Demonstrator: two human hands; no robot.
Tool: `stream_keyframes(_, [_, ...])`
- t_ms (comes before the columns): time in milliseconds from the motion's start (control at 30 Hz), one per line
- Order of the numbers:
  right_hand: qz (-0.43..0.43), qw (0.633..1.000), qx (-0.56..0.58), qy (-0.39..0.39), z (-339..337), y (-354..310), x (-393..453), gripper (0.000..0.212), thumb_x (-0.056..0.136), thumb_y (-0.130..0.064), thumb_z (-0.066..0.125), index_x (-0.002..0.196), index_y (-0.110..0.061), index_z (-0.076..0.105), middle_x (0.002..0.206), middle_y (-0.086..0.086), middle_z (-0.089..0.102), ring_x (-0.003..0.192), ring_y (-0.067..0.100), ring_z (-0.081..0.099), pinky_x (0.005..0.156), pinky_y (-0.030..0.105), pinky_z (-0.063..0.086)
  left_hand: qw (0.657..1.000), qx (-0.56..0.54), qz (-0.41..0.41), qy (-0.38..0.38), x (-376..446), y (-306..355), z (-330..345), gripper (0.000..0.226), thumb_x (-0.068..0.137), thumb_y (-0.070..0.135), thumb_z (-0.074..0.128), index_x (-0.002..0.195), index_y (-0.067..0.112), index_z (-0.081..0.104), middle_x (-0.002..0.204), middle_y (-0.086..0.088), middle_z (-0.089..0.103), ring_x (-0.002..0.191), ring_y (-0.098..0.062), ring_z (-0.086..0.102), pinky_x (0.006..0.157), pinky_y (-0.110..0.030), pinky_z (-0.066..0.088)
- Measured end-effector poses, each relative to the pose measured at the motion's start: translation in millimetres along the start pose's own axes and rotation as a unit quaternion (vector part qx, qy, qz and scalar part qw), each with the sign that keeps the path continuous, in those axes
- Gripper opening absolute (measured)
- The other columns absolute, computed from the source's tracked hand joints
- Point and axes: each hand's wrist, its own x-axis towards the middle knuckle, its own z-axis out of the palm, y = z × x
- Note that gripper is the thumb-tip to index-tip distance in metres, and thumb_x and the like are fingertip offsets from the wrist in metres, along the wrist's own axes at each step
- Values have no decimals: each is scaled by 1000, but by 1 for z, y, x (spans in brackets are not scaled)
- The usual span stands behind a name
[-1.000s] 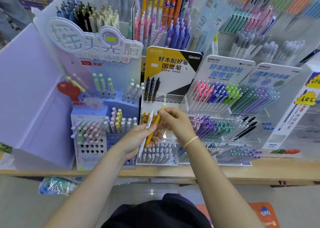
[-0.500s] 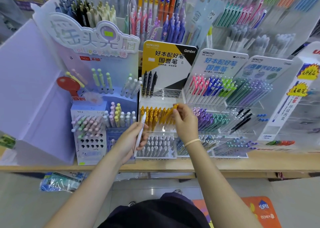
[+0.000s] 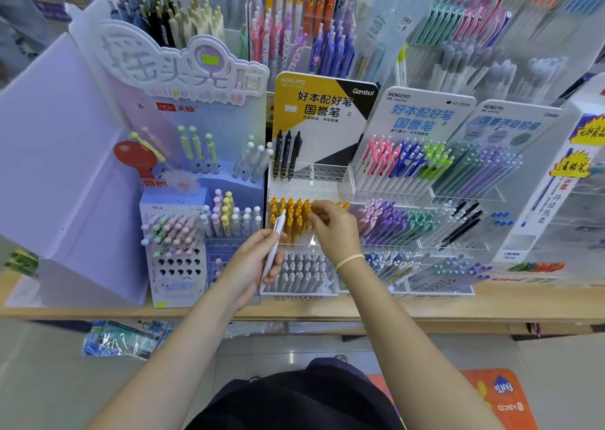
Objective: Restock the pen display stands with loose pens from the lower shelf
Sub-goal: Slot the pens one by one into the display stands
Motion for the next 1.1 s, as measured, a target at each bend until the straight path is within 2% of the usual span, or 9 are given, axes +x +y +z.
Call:
stream_keyframes(167, [37, 999, 2, -13, 3, 3, 2, 10, 91, -9, 68, 99, -4, 68, 83, 1, 63, 80, 15, 60, 78, 30, 52, 1000, -13, 9, -1, -2, 3, 1, 25, 107, 23, 44, 115, 9, 62, 71, -4, 56, 58, -15, 48, 52, -24, 38])
stream_keyframes(300, [57, 997, -31, -28, -2, 2, 3, 10, 91, -15, 69, 92, -6, 68, 77, -1, 62, 73, 15, 57, 68, 21, 42, 1000, 4, 16, 6, -4, 2, 0, 21, 105, 21, 49, 116, 11, 65, 73, -2, 59, 64, -15, 54, 61, -27, 44])
stream_keyframes(400, [97, 989, 110, -18, -15, -15, -8, 19, 95, -23, 65, 89, -6, 70, 72, 0, 67, 62, 12, 58, 62, 23, 46, 1000, 17, 16, 8, -4, -1, 0, 21, 104, 20, 52, 118, 12, 64, 75, -3, 60, 65, -14, 55, 60, -26, 45])
stream_keyframes(533, [135, 951, 251, -122, -26, -34, -30, 18, 94, -24, 66, 93, -7, 73, 67, -5, 67, 53, 6, 54, 52, 19, 44, 999, 51, 15, 1, -4, -8, 6, 20, 102, 24, 56, 118, 14, 65, 76, -3, 60, 66, -15, 55, 60, -27, 45])
stream_keyframes(733, [187, 927, 321, -56, -40, -12, -55, 7, 94, -15, 66, 89, -10, 69, 72, -1, 67, 67, 12, 64, 60, 27, 51, 983, 179, 45, 0, -2, -20, 29, 18, 99, 22, 61, 116, 21, 67, 94, -1, 68, 84, -15, 64, 73, -25, 51])
stream_keyframes(800, [207, 911, 358, -11, -50, 2, -63, 7, 95, -13, 64, 92, -7, 66, 78, 5, 68, 72, 21, 68, 64, 32, 56, 941, 319, 113, 9, 1, -31, 29, 13, 97, 24, 65, 109, 29, 66, 106, 4, 63, 97, -11, 60, 81, -22, 47])
stream_keyframes(933, [231, 909, 340, 70, -66, 30, -82, 6, 96, -11, 63, 92, -6, 62, 77, 6, 66, 70, 21, 66, 65, 32, 58, 781, 580, 232, 10, 4, -61, 18, 40, 96, 29, 65, 133, 16, 59, 138, -3, 52, 131, -20, 41, 112, -38, 33])
stream_keyframes(1000, [230, 920, 307, 86, -66, 41, -90, 8, 96, -9, 62, 89, -10, 62, 76, 6, 66, 73, 23, 66, 66, 34, 58, 716, 657, 237, -25, 4, -73, 15, 56, 100, 37, 54, 151, 16, 42, 159, -4, 33, 149, -24, 21, 125, -42, 9])
stream_keyframes(1100, [208, 941, 249, 95, -58, 51, -99, 12, 94, -8, 64, 89, -19, 64, 82, 14, 67, 80, 34, 66, 75, 41, 57, 620, 752, 216, -52, 9, -87, 9, 72, 100, 58, 20, 160, 22, 5, 167, 2, -5, 153, -18, -15, 119, -36, -18])
